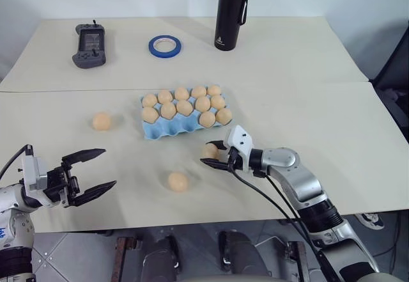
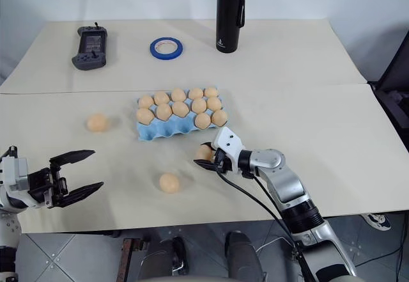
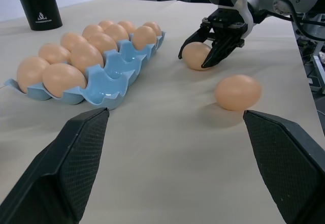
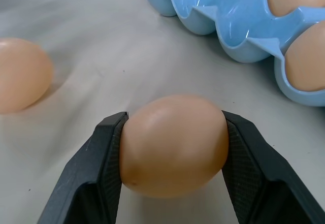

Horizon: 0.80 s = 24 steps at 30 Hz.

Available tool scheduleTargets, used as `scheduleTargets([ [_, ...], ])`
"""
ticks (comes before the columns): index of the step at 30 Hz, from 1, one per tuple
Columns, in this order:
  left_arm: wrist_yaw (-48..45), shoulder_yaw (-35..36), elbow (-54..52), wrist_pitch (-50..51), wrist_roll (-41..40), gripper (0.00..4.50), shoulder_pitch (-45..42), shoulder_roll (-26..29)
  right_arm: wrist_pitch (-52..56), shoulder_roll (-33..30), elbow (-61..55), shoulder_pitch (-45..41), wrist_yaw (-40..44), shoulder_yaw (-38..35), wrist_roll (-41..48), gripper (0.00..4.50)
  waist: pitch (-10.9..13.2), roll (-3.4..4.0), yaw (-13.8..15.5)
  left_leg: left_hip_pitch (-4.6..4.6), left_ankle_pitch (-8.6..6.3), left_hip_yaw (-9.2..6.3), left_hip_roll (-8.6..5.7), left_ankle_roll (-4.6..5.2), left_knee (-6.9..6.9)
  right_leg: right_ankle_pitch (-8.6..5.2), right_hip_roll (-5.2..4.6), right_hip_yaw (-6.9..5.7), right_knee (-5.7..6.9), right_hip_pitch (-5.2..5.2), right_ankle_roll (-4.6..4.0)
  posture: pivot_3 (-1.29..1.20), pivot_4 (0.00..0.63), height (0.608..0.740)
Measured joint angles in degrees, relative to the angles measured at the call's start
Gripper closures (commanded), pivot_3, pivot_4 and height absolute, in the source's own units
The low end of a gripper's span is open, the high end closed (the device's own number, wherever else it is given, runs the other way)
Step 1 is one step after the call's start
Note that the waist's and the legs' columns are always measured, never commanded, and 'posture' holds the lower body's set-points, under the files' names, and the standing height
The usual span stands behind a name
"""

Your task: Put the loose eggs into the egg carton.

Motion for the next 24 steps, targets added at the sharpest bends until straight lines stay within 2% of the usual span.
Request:
scheduleTargets([
  [3, 0.2, 0.0, 0.0, -0.3, 0.0, 0.00, 0.0, -0.1, 2.1, 0.1, -2.0, -1.6, 0.0, -1.3, 1.7, 2.27, 0.0, 0.01, -0.1, 0.00, 0.00, 0.02, 0.01, 0.00, 0.01, 0.00, 0.00, 0.01, 0.00, -0.02, 0.00, 0.00, 0.150, 0.740],
  [7, 0.7, 0.1, -0.1, -0.5, 0.0, 0.00, 0.0, -0.4, 6.0, 3.0, -4.0, -9.0, -2.7, -4.6, 4.0, 2.28, 0.0, 0.01, -0.1, 0.03, 0.02, 0.01, 0.05, -0.01, 0.03, 0.02, 0.01, 0.01, 0.07, -0.03, -0.05, 0.00, 0.150, 0.740],
  [11, 1.3, 0.0, -0.2, -0.5, 0.0, 0.00, -0.4, -0.7, 5.4, 8.5, 2.8, -17.3, -7.3, -5.1, 2.7, 2.28, 0.0, 0.00, -0.2, 0.02, 0.08, 0.01, 0.08, -0.08, 0.01, 0.02, 0.04, -0.04, 0.18, -0.09, -0.12, 0.00, 0.150, 0.740],
  [18, 2.3, 0.1, -0.6, -0.6, 0.0, 0.00, -0.2, -1.5, -0.1, 13.1, 18.2, -21.0, -8.7, -2.3, -2.4, 2.28, 0.0, -0.02, -0.1, -0.06, 0.05, 0.18, 0.06, -0.22, 0.01, 0.05, 0.01, -0.15, 0.12, -0.14, -0.04, 0.00, 0.150, 0.740],
  [24, 2.8, 0.3, -1.8, -1.1, 0.0, 0.00, -0.1, -1.5, -3.8, 13.8, 20.9, -21.4, -8.4, -1.5, -4.6, 0.18, 0.0, -0.02, -0.3, -0.06, 0.13, 0.20, 0.11, -0.40, 0.00, 0.05, 0.07, -0.14, 0.18, -0.20, -0.04, 0.00, 0.150, 0.740],
])
